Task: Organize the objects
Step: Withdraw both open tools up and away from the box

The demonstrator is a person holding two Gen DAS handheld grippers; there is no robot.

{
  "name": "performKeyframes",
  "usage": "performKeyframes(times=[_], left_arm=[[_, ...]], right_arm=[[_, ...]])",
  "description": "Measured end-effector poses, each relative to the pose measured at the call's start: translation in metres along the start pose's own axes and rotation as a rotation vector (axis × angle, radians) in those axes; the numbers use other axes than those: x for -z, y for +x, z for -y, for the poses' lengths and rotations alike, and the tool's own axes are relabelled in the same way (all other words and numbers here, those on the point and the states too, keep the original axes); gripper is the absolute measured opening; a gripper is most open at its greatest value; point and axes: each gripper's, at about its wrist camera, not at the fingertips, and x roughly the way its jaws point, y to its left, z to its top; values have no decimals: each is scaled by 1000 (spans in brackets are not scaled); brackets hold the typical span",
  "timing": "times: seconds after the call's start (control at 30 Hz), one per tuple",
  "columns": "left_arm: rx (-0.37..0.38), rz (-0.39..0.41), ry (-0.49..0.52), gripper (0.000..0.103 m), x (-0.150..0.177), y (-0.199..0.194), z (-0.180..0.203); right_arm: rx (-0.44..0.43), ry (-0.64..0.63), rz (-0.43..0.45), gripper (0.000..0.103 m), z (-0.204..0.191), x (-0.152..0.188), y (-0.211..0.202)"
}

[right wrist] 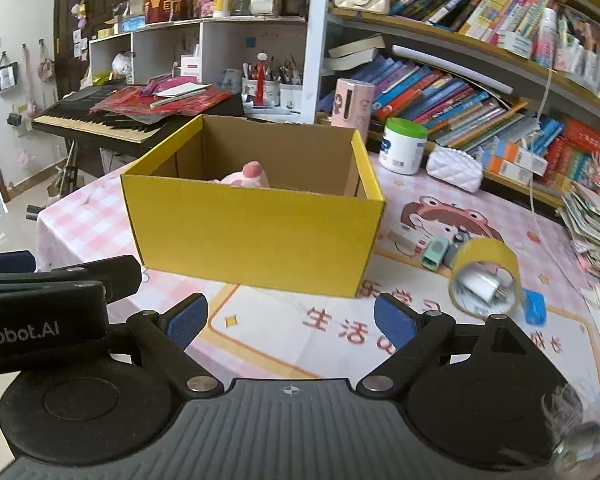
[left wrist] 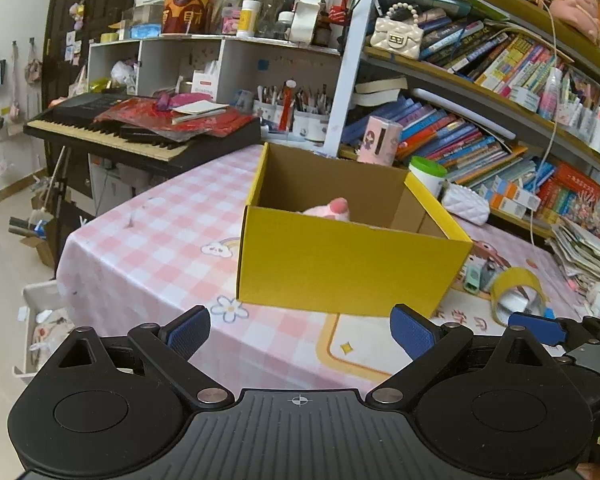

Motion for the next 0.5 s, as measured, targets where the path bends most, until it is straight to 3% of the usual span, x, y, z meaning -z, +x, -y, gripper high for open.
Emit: performKeyframes(times=[0.5], left_arm=[[84, -35, 49, 98, 22, -24, 6]], right_arm=[[83, 52, -15, 91, -1, 34, -42]])
